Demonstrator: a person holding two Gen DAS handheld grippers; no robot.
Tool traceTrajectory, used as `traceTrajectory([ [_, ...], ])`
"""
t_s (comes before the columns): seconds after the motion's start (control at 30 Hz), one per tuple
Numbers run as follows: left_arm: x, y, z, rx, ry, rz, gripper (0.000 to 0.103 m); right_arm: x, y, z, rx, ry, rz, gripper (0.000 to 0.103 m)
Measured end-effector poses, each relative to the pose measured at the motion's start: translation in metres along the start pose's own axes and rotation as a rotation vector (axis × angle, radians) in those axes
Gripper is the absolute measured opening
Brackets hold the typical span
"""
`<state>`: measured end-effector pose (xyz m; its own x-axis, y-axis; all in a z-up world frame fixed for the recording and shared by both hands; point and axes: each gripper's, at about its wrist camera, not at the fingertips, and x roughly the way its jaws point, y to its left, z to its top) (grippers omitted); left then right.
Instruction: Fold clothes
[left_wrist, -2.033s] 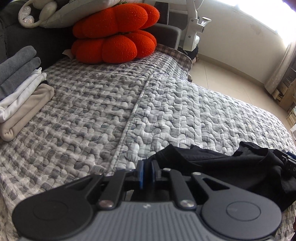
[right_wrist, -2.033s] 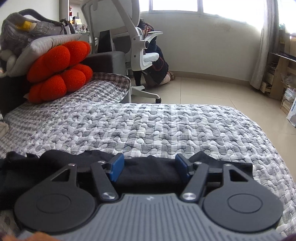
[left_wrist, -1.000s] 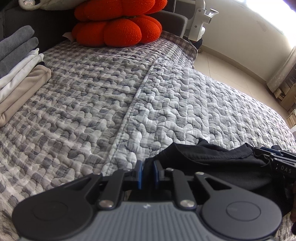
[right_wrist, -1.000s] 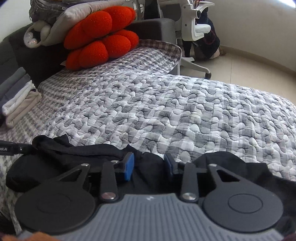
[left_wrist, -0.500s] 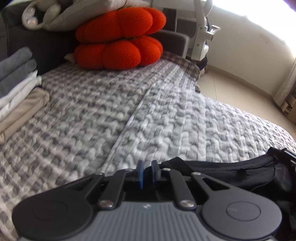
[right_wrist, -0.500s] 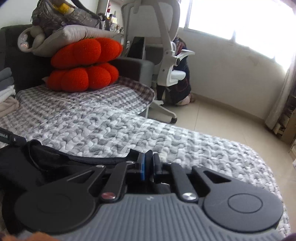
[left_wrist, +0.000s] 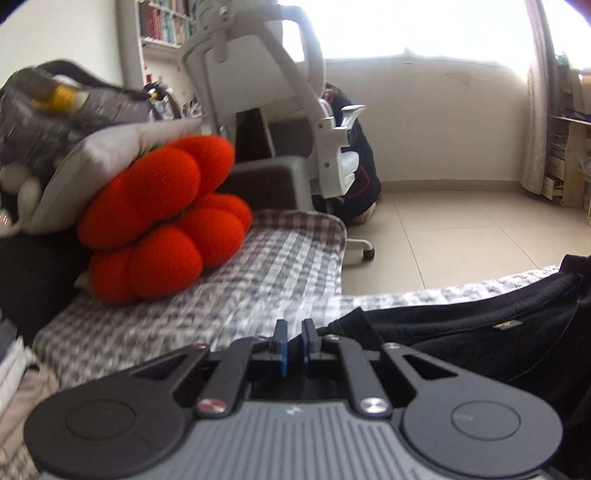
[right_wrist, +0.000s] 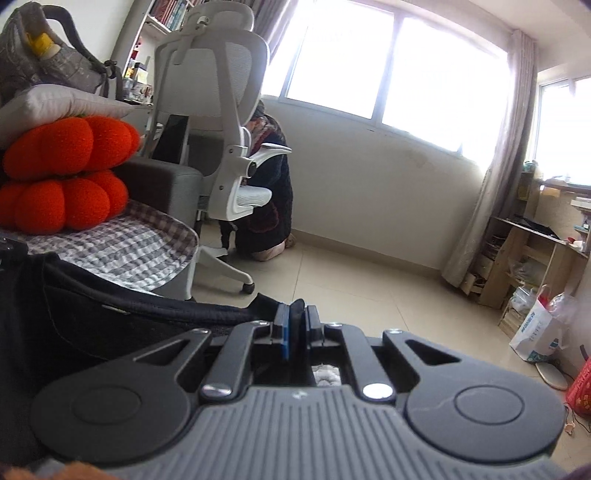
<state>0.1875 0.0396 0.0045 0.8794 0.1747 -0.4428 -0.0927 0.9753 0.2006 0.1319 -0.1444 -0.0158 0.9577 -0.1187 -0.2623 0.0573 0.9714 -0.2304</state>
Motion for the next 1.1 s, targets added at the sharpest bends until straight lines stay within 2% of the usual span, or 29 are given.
traceTrajectory([
  [0.07,0.012,-0.007,0.011,0.020,-0.016,0.033,0.000,0.013,-0.006,0.002,0.015,0.003,-0.041,0.008],
  [0.2,0.044,-0.009,0.020,-0.017,0.030,0.010,0.000,0.039,-0.019,0.002,0.051,0.038,-0.055,0.008],
  [0.3,0.066,-0.007,0.014,-0.050,0.106,-0.074,0.001,0.052,-0.019,-0.003,0.015,0.064,-0.054,0.008],
  [0.4,0.078,-0.003,0.002,-0.060,0.165,-0.172,0.006,0.060,-0.019,-0.011,-0.021,0.088,-0.036,0.008],
  [0.5,0.084,0.005,-0.008,-0.074,0.208,-0.240,0.022,0.065,-0.024,-0.016,0.004,0.125,-0.001,0.008],
  [0.53,0.085,0.010,-0.011,-0.087,0.220,-0.267,0.032,0.065,-0.026,-0.017,0.017,0.131,0.013,0.008],
  [0.63,0.084,0.022,-0.016,-0.126,0.252,-0.361,0.037,0.064,-0.029,-0.018,0.041,0.143,0.039,0.008],
  [0.73,0.080,0.028,-0.020,-0.123,0.266,-0.428,0.045,0.062,-0.031,-0.015,0.056,0.151,0.047,0.008],
  [0.87,0.073,0.027,-0.026,-0.040,0.269,-0.398,0.047,0.059,-0.033,-0.013,0.076,0.164,0.047,0.008],
  [0.97,0.071,0.027,-0.035,-0.009,0.296,-0.408,0.047,0.057,-0.035,-0.014,0.086,0.178,0.045,0.008],
  [1.1,0.063,0.020,-0.043,0.055,0.276,-0.387,0.047,0.057,-0.036,-0.018,0.097,0.205,0.043,0.008],
])
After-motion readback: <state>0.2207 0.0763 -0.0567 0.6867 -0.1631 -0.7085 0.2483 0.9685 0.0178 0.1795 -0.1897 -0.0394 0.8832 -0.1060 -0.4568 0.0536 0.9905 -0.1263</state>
